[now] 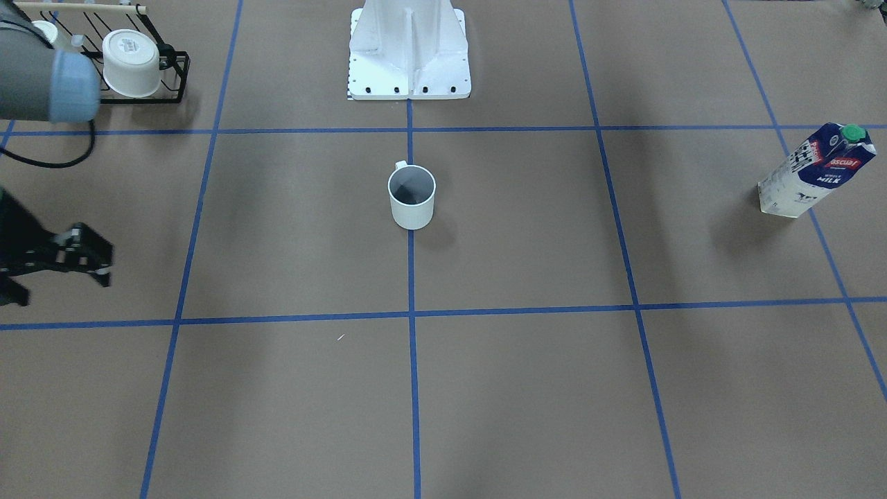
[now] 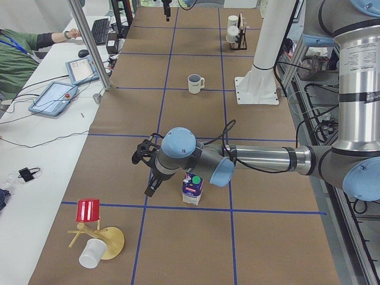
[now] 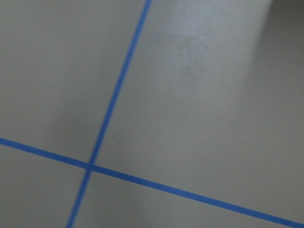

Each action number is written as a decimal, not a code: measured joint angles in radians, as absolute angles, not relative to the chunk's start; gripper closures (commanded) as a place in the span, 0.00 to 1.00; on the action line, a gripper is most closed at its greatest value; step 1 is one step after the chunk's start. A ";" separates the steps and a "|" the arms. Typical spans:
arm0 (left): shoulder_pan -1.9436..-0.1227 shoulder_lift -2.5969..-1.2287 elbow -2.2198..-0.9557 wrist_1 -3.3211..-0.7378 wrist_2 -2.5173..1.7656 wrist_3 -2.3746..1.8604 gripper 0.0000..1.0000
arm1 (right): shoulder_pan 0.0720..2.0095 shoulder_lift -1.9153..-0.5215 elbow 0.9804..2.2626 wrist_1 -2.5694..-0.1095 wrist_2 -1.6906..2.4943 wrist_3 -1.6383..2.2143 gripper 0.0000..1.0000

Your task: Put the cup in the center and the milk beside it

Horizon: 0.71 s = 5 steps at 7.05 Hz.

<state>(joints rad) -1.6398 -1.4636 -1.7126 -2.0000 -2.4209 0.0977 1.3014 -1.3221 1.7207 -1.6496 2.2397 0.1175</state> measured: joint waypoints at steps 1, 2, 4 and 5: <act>-1.640 -1.463 -1.712 -2.000 -2.421 0.097 0.01 | 1.372 -1.444 1.722 -1.647 2.240 -0.010 0.00; -1.640 -1.463 -1.711 -2.000 -2.421 0.097 0.01 | 1.431 -1.539 1.721 -1.647 2.222 -0.094 0.00; -1.640 -1.452 -1.710 -2.001 -2.421 0.097 0.01 | 1.520 -1.633 1.718 -1.648 2.196 -0.149 0.00; -1.639 -1.442 -1.713 -2.000 -2.423 0.095 0.01 | 1.536 -1.657 1.715 -1.647 2.189 -0.156 0.00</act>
<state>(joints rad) -1.6395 -1.4425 -1.7129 -2.0003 -2.4232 0.0955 1.5363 -1.6569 1.7147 -1.6473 2.1890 -0.1557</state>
